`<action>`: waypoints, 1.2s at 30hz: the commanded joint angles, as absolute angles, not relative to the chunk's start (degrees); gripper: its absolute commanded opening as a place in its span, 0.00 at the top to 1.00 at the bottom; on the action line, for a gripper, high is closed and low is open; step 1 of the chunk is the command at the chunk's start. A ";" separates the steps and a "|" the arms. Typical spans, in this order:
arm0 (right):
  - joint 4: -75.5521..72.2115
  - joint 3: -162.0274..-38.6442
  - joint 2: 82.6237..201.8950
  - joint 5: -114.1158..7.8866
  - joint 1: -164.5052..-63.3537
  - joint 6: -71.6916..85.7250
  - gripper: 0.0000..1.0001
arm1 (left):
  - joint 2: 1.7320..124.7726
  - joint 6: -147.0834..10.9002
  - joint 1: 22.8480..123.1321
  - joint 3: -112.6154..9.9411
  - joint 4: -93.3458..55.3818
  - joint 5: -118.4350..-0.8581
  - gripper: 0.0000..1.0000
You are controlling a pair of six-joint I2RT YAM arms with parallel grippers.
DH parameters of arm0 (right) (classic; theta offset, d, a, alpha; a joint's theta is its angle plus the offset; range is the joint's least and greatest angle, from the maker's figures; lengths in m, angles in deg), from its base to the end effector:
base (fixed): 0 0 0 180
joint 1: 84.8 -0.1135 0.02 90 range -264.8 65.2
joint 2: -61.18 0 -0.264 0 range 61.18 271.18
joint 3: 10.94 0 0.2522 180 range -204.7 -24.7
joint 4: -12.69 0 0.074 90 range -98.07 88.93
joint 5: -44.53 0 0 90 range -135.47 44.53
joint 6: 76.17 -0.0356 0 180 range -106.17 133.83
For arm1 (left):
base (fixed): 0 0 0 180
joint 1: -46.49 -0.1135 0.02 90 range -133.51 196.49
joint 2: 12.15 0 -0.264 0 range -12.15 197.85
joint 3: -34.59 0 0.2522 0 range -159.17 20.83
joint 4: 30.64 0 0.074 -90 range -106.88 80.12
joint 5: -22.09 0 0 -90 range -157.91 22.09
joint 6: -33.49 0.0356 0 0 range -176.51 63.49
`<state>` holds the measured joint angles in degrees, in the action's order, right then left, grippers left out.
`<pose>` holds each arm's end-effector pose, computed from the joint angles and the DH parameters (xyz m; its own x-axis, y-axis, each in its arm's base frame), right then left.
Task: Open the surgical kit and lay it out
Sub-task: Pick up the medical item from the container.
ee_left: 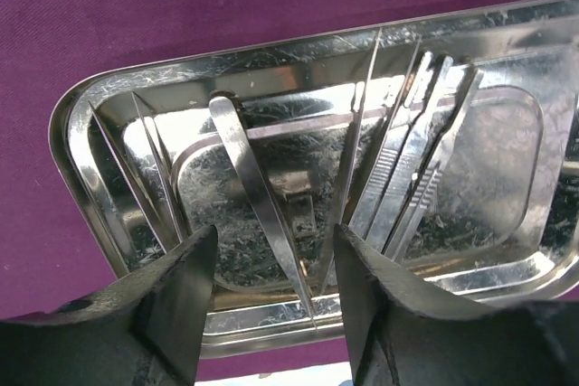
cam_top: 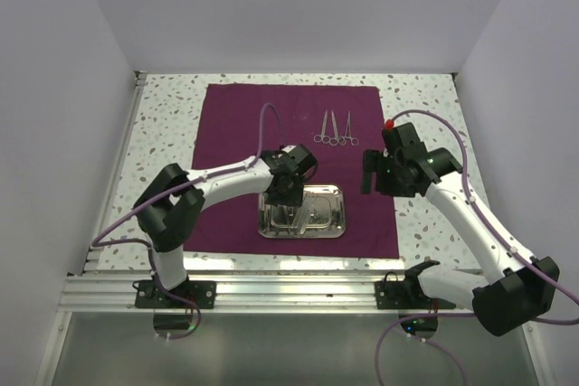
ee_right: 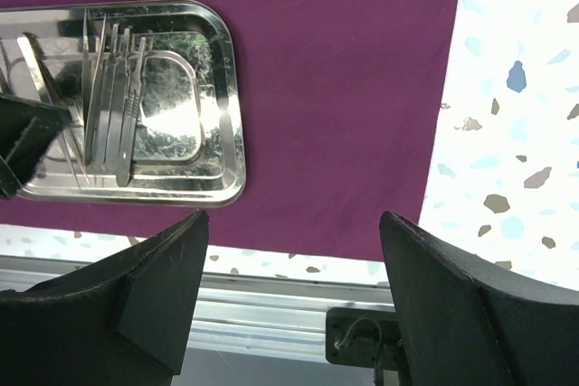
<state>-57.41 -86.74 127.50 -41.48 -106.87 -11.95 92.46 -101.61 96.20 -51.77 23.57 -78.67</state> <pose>0.2015 0.0790 0.3014 -0.8764 0.1128 -0.4681 0.0422 0.9864 0.1588 0.2372 -0.2695 0.1861 -0.9403 0.0330 -0.3388 0.0665 0.9939 -0.0878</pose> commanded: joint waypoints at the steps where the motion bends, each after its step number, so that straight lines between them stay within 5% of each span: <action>1: -58.55 -86.40 125.78 -40.55 -107.04 -10.34 0.20 | 93.05 -103.62 96.41 -53.00 22.50 -81.18 0.44; 12: -58.91 -87.63 127.27 -40.03 -106.95 -10.25 0.20 | 97.00 -103.80 96.41 -53.35 22.41 -81.80 0.53; 23: -58.73 -86.84 128.85 -39.06 -106.95 -10.60 0.21 | 98.06 -103.36 96.33 -52.55 21.26 -78.89 1.00; 36: -57.94 -88.33 130.00 -37.92 -107.04 -11.92 0.20 | 93.76 -91.43 90.45 -73.21 32.61 -83.72 1.00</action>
<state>-57.67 -86.41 129.86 -38.99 -106.87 -11.66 96.90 -97.48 94.24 -69.56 30.54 -80.62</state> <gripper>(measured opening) 0.797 0.117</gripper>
